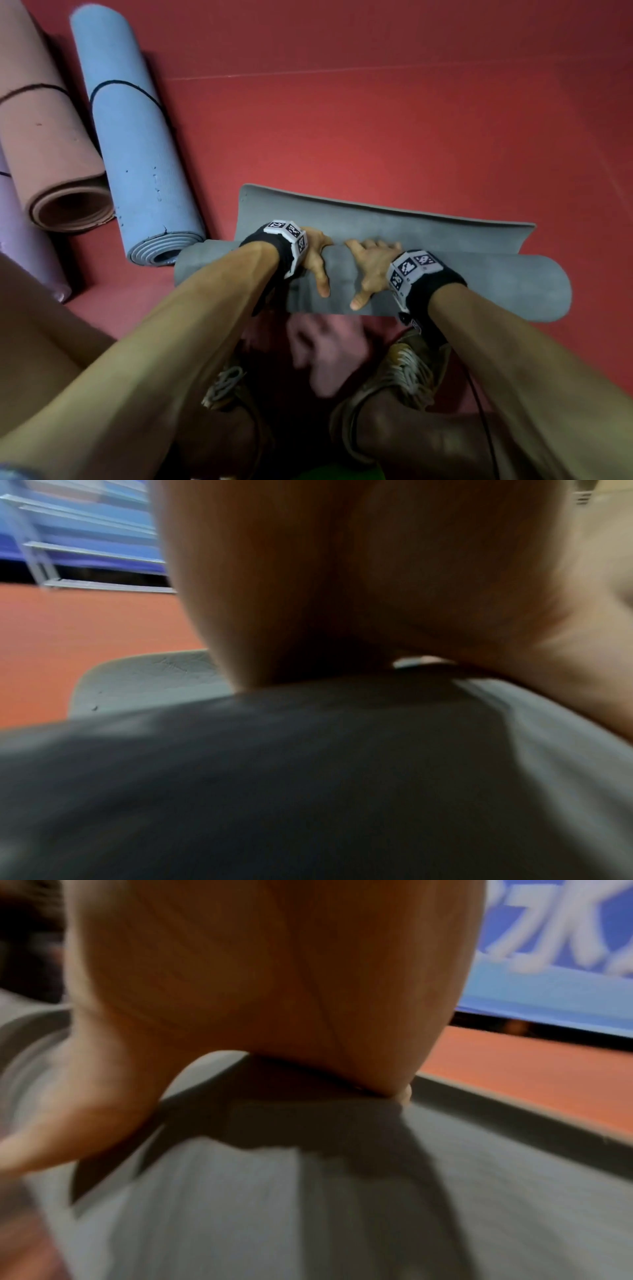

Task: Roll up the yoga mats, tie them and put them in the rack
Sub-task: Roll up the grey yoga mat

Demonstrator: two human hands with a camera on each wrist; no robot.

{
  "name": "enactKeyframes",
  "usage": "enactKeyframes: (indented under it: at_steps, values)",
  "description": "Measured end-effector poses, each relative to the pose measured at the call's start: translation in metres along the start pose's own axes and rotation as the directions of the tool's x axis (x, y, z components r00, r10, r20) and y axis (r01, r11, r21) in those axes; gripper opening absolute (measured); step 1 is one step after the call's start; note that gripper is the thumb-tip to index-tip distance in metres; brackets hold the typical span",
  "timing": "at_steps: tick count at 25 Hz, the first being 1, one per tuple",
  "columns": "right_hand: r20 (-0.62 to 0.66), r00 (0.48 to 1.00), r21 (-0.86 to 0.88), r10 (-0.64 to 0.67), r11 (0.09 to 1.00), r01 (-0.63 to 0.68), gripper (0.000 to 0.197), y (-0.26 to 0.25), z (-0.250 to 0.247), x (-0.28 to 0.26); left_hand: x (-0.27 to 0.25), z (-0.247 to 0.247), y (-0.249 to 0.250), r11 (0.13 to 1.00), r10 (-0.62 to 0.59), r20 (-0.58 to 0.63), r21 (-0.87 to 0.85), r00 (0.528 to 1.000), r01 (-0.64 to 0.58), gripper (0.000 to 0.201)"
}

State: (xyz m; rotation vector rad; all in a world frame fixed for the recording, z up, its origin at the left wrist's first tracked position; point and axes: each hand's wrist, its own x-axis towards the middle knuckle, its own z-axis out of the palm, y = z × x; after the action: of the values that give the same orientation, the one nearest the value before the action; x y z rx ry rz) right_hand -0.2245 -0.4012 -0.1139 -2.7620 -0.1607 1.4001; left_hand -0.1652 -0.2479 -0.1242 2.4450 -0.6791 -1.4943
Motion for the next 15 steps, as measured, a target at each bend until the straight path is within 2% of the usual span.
enactKeyframes:
  at_steps: [4, 7, 8, 10, 12, 13, 15]
  values:
    - [-0.062, 0.998, 0.024, -0.003, 1.000, 0.004, 0.113, -0.004, 0.014, -0.010, 0.003, -0.003, -0.002, 0.993, -0.013, 0.119, -0.114, 0.993, 0.027, 0.085]
    - [-0.054, 0.999, 0.049, 0.002, 0.999, 0.000, 0.099, -0.003, 0.000, -0.005, 0.000, 0.000, -0.006, 0.985, -0.024, 0.101, -0.169, 0.995, 0.041, 0.078]
    - [-0.019, 1.000, 0.068, 0.002, 0.998, -0.001, 0.096, -0.001, -0.006, -0.001, -0.003, 0.003, -0.006, 0.985, -0.023, 0.071, -0.170, 0.997, 0.034, 0.083]
    - [0.096, 0.995, 0.155, -0.038, 0.988, 0.022, 0.091, 0.006, -0.015, 0.008, -0.007, 0.014, -0.004, 0.999, -0.013, -0.004, -0.052, 1.000, 0.013, 0.101]
    - [0.211, 0.973, 0.264, -0.091, 0.964, 0.032, 0.082, 0.011, -0.020, 0.013, -0.009, 0.022, -0.001, 0.986, 0.015, -0.056, 0.164, 0.998, -0.006, 0.111]
    - [0.252, 0.962, 0.304, -0.108, 0.952, 0.027, 0.078, 0.013, -0.021, 0.015, -0.009, 0.024, 0.001, 0.975, 0.022, -0.079, 0.222, 0.997, -0.004, 0.111]
    - [0.291, 0.948, 0.366, -0.126, 0.931, 0.011, 0.073, 0.014, -0.020, 0.017, -0.009, 0.022, 0.002, 0.978, 0.047, -0.115, 0.207, 0.992, -0.023, 0.105]
